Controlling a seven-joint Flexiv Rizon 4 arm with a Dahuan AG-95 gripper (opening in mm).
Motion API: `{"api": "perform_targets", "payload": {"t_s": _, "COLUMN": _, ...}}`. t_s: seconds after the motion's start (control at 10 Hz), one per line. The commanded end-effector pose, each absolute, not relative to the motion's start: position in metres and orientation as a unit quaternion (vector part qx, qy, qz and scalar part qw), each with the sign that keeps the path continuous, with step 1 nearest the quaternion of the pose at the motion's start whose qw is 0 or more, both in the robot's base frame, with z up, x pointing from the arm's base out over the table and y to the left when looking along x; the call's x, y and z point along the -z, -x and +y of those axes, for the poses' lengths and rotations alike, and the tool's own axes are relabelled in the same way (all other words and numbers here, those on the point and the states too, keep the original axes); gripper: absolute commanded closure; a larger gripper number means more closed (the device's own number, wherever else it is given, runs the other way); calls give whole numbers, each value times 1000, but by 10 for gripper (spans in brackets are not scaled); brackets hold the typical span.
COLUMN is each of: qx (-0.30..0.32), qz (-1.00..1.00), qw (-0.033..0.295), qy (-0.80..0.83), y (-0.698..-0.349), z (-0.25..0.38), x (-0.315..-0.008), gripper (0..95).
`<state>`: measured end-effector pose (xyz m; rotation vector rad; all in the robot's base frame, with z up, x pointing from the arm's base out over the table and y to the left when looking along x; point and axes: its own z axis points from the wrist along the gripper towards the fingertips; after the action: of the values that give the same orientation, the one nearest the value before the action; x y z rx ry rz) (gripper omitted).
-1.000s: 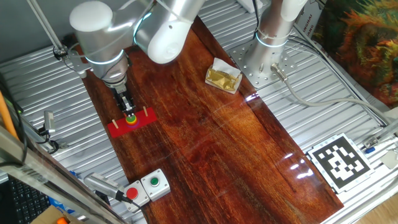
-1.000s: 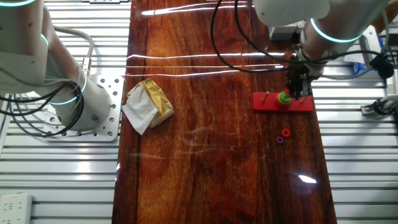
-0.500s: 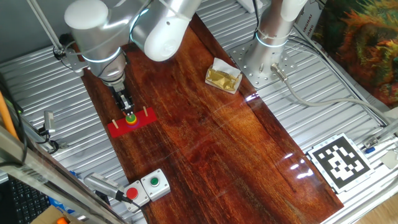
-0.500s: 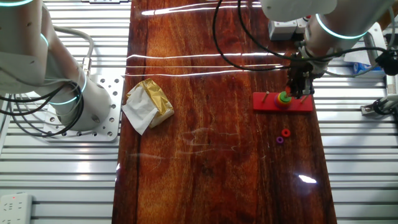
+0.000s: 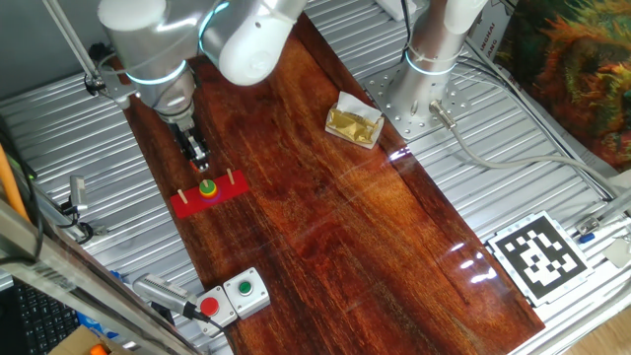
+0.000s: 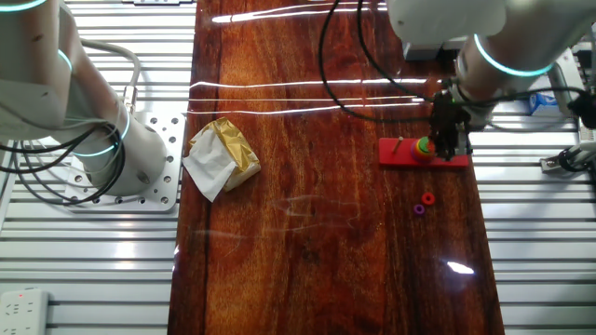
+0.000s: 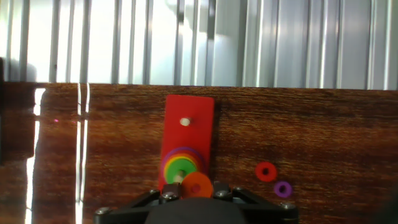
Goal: Take out one Hanoi block and throw it aside
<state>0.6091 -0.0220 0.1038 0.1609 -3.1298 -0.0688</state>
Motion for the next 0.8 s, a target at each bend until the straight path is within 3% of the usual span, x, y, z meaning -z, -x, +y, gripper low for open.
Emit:
{"api": "perform_targets", "payload": {"t_s": 0.1, "qx": 21, "qz": -997, "qw": 1, "qy": -70, "y": -605, "z": -39, "x": -102, "gripper": 760}}
{"api": "perform_targets", "payload": {"t_s": 0.8, "qx": 23, "qz": -996, "qw": -10, "qy": -90, "y": -598, "z": -63, "x": -79, "gripper": 760}}
